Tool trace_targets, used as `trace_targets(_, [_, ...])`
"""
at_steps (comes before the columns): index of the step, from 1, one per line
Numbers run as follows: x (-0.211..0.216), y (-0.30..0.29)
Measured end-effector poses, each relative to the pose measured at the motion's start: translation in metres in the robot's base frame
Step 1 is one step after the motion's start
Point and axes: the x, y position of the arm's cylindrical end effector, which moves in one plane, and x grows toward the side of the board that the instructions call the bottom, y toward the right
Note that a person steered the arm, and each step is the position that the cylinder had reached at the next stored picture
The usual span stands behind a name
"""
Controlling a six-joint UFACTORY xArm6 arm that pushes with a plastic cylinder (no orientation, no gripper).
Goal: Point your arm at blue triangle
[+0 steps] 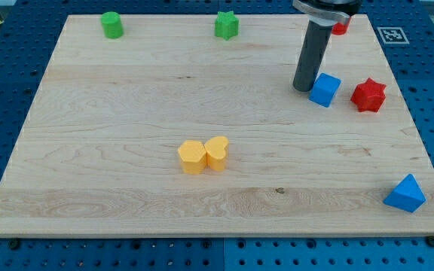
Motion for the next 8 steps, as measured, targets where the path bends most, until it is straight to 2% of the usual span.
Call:
trace_targets(2, [0.063,-0.006])
trace_targets(5, [0.183,0.06])
trace_targets(7, [0.213,0.061])
trace_targets(8, [0.231,0.099])
